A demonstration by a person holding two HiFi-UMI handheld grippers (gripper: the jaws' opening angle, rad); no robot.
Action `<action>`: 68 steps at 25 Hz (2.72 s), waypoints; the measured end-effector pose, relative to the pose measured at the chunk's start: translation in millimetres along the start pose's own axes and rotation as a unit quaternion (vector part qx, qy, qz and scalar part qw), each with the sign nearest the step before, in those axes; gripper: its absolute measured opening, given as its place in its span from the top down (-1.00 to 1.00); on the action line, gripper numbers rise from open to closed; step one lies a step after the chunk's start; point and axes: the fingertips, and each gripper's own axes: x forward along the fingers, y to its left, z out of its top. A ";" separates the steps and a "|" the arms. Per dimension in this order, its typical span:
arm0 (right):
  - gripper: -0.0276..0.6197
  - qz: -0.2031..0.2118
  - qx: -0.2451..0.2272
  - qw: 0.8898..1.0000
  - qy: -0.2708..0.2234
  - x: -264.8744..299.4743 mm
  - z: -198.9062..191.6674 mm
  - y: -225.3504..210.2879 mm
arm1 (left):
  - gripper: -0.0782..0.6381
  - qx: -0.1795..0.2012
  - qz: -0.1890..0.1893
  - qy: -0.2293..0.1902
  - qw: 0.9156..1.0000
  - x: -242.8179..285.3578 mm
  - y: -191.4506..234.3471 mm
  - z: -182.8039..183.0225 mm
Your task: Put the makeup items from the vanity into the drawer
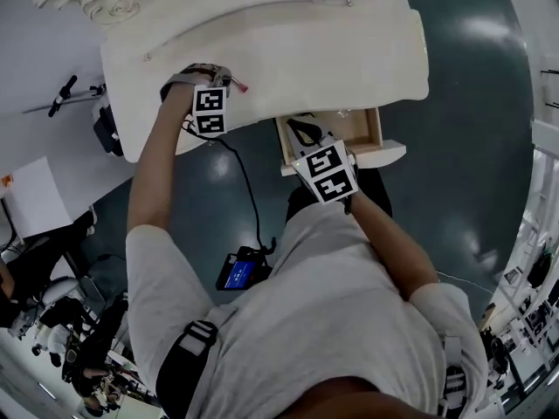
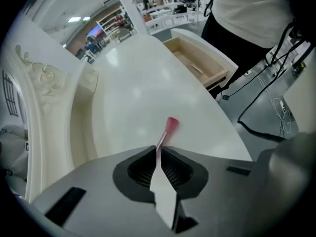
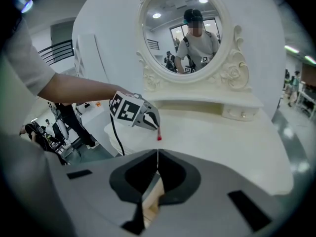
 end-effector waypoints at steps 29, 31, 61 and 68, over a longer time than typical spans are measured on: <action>0.87 -0.006 0.023 1.000 -0.002 2.2 -3.9 -13.5 | 0.65 -0.080 -0.018 -0.011 0.997 11.2 -10.6 5.0; 0.87 -0.005 0.022 1.000 -0.002 0.4 -5.8 -12.5 | 0.65 -0.095 -0.014 -0.011 0.995 7.4 -14.0 9.7; 0.87 -0.070 0.060 0.995 0.023 -21.9 -71.7 -60.6 | 0.65 -0.463 0.031 -0.105 0.880 -34.0 -53.6 140.1; 0.87 -0.075 0.059 0.995 0.030 -41.3 -92.1 -87.9 | 0.65 -0.487 0.017 -0.108 0.867 -32.0 -66.3 192.2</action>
